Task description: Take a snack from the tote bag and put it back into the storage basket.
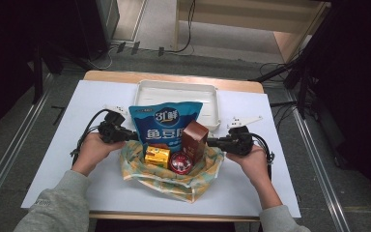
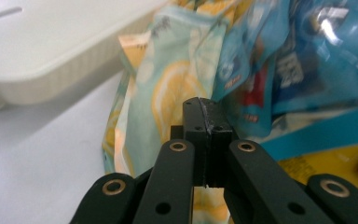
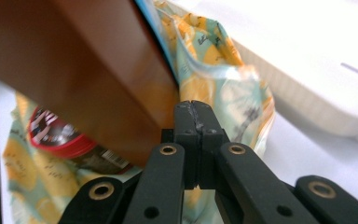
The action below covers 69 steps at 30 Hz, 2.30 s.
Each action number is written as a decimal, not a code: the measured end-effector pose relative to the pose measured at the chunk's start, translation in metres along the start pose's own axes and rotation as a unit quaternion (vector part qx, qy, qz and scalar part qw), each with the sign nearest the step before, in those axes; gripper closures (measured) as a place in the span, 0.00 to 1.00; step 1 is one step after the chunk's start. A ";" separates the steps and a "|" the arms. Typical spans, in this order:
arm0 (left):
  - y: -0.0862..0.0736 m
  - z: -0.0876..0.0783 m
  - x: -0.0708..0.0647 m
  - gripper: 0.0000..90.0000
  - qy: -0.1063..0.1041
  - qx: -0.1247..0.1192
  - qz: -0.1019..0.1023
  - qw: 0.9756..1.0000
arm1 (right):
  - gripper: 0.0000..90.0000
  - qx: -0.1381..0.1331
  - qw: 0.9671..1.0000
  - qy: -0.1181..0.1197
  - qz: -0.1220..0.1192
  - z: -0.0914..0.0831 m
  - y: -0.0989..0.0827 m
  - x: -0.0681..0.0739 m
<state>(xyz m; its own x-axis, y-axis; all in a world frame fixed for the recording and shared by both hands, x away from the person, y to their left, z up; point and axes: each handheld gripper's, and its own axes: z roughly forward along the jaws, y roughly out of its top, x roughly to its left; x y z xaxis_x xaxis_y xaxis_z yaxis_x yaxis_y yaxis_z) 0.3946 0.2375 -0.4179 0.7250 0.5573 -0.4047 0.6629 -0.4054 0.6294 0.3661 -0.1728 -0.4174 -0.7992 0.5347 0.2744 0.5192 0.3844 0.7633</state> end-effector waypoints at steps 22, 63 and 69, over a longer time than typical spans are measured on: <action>0.033 0.032 0.013 1.00 -0.047 -0.002 0.014 0.999 | 1.00 -0.023 0.998 0.045 -0.022 0.039 0.034 -0.025; -0.003 0.060 0.027 1.00 -0.019 0.034 0.004 0.999 | 1.00 0.037 0.999 -0.005 -0.019 0.067 -0.024 -0.033; -0.009 0.053 0.026 1.00 -0.012 0.034 0.003 0.999 | 1.00 0.041 0.999 -0.014 -0.013 0.059 -0.029 -0.031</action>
<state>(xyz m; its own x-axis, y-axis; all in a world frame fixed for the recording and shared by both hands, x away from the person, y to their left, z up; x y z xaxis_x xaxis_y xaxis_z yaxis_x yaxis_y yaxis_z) 0.4170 0.2175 -0.4692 0.7328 0.5377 -0.4170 0.6691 -0.4580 0.5853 0.3938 -0.1558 -0.4826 -0.8045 0.5439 0.2386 0.5230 0.4583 0.7186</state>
